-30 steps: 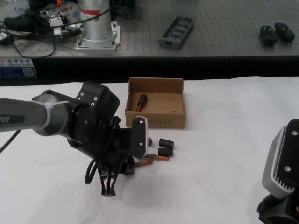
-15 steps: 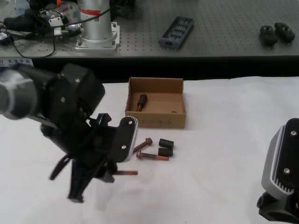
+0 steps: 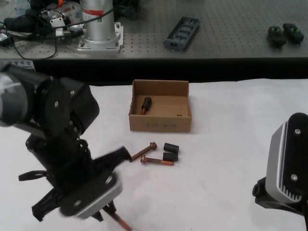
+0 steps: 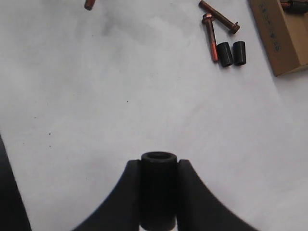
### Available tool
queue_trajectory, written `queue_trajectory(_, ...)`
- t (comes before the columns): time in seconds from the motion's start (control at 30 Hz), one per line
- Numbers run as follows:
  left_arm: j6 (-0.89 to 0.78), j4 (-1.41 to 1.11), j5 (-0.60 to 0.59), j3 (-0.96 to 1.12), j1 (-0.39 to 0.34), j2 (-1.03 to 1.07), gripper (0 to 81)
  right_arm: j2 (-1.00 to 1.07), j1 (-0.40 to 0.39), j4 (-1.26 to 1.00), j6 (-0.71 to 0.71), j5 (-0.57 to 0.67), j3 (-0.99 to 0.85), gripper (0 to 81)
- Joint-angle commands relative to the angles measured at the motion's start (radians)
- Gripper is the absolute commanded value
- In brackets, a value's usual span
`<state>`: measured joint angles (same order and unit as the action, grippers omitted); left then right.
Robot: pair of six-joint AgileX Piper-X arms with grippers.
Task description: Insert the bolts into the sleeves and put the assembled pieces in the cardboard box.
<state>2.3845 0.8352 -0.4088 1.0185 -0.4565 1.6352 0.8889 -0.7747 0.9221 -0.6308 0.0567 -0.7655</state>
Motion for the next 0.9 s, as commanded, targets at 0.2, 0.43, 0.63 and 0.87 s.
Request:
queue_trajectory(0.2, 0.224, -0.107, -0.017, -0.015, 0.002, 0.084, 0.6, -0.008, 0.007, -0.023, -0.02, 0.005, -0.003, 1.9)
queue_trajectory(0.43, 0.227, -0.403, -0.006, -0.015, 0.002, 0.194, 0.6, -0.008, 0.007, -0.025, -0.004, 0.005, -0.003, 1.9)
queue_trajectory(0.63, 0.248, -0.44, 0.037, -0.015, -0.012, 0.251, 0.6, -0.008, 0.007, -0.031, 0.036, 0.005, -0.003, 1.9)
queue_trajectory(0.87, 0.241, -0.454, 0.037, -0.015, -0.012, 0.258, 0.6, -0.008, 0.007, -0.031, 0.047, 0.005, -0.003, 1.9)
